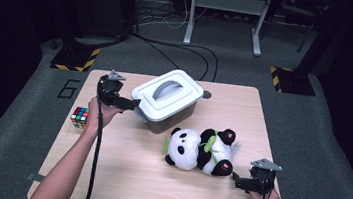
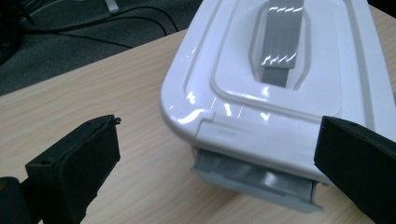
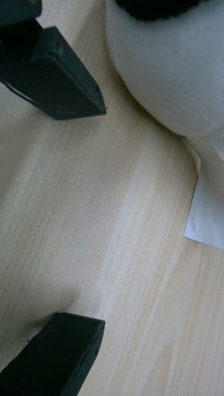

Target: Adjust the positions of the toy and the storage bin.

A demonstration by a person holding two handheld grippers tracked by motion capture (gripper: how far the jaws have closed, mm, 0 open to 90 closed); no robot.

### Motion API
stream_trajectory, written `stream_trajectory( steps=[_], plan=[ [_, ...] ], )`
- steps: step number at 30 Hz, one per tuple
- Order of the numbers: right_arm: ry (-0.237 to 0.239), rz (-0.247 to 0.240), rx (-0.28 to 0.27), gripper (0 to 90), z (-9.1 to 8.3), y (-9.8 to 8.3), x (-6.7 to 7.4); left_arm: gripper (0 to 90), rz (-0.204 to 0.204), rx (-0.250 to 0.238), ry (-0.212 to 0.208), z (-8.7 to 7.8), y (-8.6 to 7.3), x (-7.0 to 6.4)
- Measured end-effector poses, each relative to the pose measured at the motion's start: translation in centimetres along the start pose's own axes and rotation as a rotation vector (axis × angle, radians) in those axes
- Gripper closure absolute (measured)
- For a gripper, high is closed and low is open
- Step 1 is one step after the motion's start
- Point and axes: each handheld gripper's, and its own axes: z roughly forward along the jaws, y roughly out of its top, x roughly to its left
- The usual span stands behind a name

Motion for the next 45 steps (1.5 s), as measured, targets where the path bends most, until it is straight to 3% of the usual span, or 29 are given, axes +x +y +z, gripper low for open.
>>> stream_trajectory(
  steps=[3,8,11,15,20,23,25,28,30,36,42,45],
  plan=[
    [0.001,0.000,0.000,0.2,0.0,0.0,0.0,0.4,0.005,-0.006,-0.008,0.9,0.8,-0.8],
    [0.001,-0.001,-0.001,0.4,0.0,0.0,0.0,4.0,0.048,0.008,-0.023,2.6,2.4,-2.3],
    [0.001,-0.001,-0.001,0.4,0.0,0.0,0.0,10.0,0.081,0.015,-0.024,3.6,3.2,-3.3],
    [0.002,-0.002,-0.002,0.6,0.0,0.0,0.0,20.7,0.097,0.016,-0.030,5.0,4.1,-4.3],
    [0.000,-0.002,-0.002,0.7,0.0,0.0,0.0,36.3,0.119,0.036,-0.034,6.5,4.3,-5.3],
    [0.000,-0.002,-0.002,0.7,0.0,0.0,0.0,45.4,0.098,0.033,-0.034,7.0,4.1,-5.2],
    [0.000,-0.002,-0.003,0.8,0.0,0.0,0.0,53.5,0.111,0.048,-0.021,7.1,4.0,-5.0],
    [0.000,-0.002,-0.003,0.9,0.0,0.0,0.0,65.5,0.106,0.016,-0.029,7.2,3.6,-4.3],
    [0.000,-0.003,-0.003,0.9,0.0,0.0,0.0,66.8,0.098,0.000,-0.041,7.2,3.5,-4.2],
    [0.002,-0.004,-0.004,1.5,0.0,0.0,0.0,67.1,0.123,-0.026,-0.075,7.6,3.4,-3.8],
    [0.002,-0.004,-0.004,1.5,0.0,0.0,0.0,67.2,0.141,-0.022,-0.105,8.1,3.8,-3.5],
    [0.002,-0.004,-0.004,1.5,0.0,0.0,0.0,67.3,0.130,-0.046,-0.122,8.5,3.8,-3.6]
  ],
)
